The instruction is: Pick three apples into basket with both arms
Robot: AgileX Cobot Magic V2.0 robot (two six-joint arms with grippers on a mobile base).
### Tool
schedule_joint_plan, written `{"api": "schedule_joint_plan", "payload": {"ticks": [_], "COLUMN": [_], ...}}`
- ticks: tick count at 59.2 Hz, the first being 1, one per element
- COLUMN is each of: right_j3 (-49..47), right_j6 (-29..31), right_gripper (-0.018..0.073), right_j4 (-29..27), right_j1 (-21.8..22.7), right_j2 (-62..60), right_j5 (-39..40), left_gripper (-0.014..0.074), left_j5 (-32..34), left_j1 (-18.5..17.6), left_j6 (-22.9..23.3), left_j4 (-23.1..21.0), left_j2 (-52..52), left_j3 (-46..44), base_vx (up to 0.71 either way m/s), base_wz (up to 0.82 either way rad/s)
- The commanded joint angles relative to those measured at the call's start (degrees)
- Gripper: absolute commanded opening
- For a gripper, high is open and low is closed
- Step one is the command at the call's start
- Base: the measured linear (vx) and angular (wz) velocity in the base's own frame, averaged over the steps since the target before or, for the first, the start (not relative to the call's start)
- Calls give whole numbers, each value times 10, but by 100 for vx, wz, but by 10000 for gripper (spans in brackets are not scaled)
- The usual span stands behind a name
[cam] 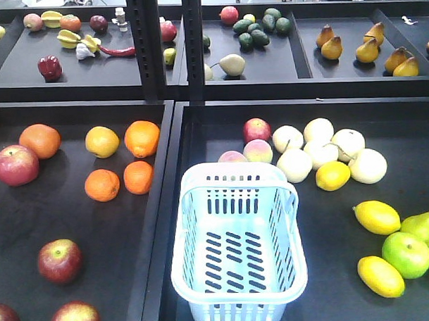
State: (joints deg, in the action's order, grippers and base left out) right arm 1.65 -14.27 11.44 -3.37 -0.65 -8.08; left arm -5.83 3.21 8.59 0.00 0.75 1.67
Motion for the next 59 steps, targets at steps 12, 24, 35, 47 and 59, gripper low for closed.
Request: {"api": "schedule_joint_plan", "payload": {"ticks": [12, 24, 35, 47, 59], "right_j3": [7, 7, 7, 7, 7], "right_j6": [1, 1, 1, 1, 1], "right_gripper": [-6, -6, -6, -6, -6], "right_j4": [3, 3, 3, 3, 3], "right_j1": [1, 1, 1, 1, 1], "right_j2": [-7, -7, -7, -7, -7], "right_j5": [43, 43, 43, 43, 43], "left_gripper": [-6, -6, -6, -6, -6], "left_j5": [47, 71, 109, 210, 263], "left_j1": [1, 1, 1, 1, 1], "left_j6": [4, 7, 86, 195, 283], "left_j4": [0, -4, -56, -112, -78], "left_j2": [7, 7, 7, 7, 6], "left_j3": [-15, -15, -15, -21, -62], "base_vx": [0, 0, 0, 0, 0], "base_wz": [0, 0, 0, 0, 0]}}
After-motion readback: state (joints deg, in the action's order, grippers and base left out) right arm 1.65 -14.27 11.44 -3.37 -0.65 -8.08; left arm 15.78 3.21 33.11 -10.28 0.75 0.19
